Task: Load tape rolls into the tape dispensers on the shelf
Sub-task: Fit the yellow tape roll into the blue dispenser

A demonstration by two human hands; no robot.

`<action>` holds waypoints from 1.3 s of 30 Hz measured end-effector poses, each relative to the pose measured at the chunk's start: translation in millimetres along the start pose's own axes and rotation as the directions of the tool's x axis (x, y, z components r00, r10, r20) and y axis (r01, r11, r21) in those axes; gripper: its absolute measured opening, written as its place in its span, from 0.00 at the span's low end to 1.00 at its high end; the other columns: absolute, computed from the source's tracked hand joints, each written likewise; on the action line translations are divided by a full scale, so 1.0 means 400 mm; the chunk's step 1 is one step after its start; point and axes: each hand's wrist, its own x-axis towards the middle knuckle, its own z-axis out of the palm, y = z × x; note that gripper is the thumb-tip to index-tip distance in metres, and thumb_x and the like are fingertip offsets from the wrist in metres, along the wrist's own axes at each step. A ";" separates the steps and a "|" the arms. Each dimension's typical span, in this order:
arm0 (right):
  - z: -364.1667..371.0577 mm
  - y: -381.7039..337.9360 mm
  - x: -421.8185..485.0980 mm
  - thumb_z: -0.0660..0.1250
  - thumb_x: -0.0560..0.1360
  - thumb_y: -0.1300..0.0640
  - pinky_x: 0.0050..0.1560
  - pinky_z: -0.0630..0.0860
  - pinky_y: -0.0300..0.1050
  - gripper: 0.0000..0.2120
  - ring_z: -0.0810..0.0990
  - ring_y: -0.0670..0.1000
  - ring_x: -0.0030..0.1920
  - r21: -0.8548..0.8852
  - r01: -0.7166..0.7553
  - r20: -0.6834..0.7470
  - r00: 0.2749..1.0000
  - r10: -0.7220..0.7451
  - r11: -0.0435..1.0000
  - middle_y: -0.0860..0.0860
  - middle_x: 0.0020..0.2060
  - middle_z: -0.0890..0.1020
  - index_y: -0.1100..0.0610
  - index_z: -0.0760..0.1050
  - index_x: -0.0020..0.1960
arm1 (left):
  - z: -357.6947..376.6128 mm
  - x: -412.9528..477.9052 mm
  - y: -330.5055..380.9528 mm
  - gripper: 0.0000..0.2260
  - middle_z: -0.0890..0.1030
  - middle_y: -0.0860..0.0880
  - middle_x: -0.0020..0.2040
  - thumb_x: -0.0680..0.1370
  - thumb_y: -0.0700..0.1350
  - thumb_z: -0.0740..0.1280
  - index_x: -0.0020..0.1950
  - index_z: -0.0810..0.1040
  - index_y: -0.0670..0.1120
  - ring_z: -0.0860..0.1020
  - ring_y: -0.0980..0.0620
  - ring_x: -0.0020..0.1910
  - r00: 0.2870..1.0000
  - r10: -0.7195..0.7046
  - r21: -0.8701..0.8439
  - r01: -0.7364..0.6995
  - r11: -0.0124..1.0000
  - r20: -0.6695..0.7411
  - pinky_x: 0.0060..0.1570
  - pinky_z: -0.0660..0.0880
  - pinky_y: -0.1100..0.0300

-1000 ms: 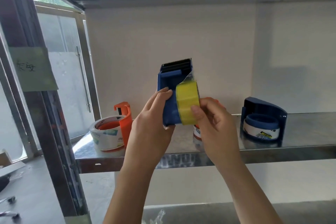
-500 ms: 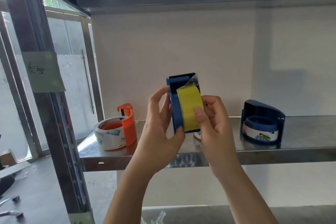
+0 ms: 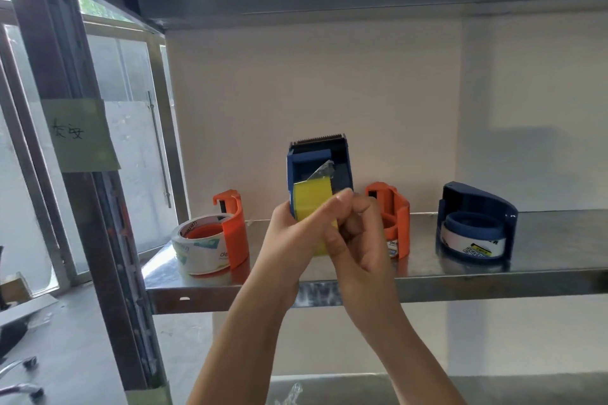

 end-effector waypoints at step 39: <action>0.016 -0.134 0.146 0.70 0.72 0.56 0.46 0.71 0.26 0.02 0.77 0.43 0.44 -0.600 0.272 0.115 0.960 -0.255 0.752 0.44 0.37 0.80 0.51 0.78 0.41 | -0.073 0.005 -0.048 0.14 0.80 0.48 0.28 0.65 0.51 0.73 0.38 0.80 0.41 0.78 0.50 0.27 0.958 0.268 0.210 -0.285 0.935 0.106 0.36 0.79 0.56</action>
